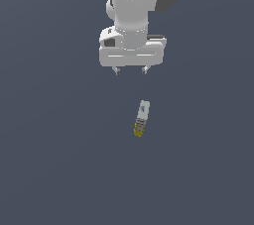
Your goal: Pick up the object and move it to a goal position.
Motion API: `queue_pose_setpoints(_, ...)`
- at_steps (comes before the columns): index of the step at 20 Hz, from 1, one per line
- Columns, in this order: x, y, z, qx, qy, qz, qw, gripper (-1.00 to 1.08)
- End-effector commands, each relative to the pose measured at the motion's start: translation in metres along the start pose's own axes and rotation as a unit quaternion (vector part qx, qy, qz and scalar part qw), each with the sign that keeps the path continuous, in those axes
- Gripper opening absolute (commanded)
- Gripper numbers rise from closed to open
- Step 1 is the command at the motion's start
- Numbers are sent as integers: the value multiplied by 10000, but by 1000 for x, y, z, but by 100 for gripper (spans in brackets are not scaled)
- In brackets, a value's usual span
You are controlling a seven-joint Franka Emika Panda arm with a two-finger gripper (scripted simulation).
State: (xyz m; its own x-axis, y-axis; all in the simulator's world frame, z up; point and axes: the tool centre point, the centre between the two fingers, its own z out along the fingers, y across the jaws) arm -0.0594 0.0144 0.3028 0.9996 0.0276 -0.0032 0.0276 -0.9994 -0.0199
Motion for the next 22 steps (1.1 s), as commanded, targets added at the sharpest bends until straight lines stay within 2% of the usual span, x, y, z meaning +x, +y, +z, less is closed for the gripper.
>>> queue_pose_setpoints(1, 2, -1, 2, -2, -1, 35, 10000, 100)
queue_pose_setpoints(9, 23, -11, 24, -28, 3, 362, 9993, 100)
queue_pose_setpoints(22, 69, -39, 88, -87, 23, 1179, 9930, 100)
